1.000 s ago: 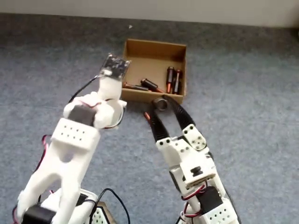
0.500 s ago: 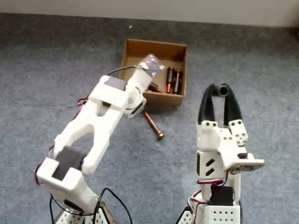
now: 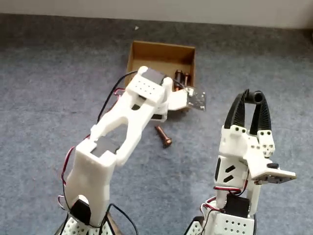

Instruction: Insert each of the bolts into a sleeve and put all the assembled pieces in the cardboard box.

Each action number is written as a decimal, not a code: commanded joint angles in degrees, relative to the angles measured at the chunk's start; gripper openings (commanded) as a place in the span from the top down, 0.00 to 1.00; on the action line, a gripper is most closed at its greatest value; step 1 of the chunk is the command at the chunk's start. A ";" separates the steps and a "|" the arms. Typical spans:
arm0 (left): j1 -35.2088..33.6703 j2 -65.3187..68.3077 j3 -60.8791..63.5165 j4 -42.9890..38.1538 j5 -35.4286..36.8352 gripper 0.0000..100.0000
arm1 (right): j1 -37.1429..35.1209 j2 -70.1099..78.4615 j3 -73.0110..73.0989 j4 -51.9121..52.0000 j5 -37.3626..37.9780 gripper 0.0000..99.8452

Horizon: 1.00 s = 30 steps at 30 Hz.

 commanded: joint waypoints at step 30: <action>10.15 16.40 -15.52 10.99 -9.05 0.86 | 0.84 -1.10 8.66 0.31 -0.70 1.00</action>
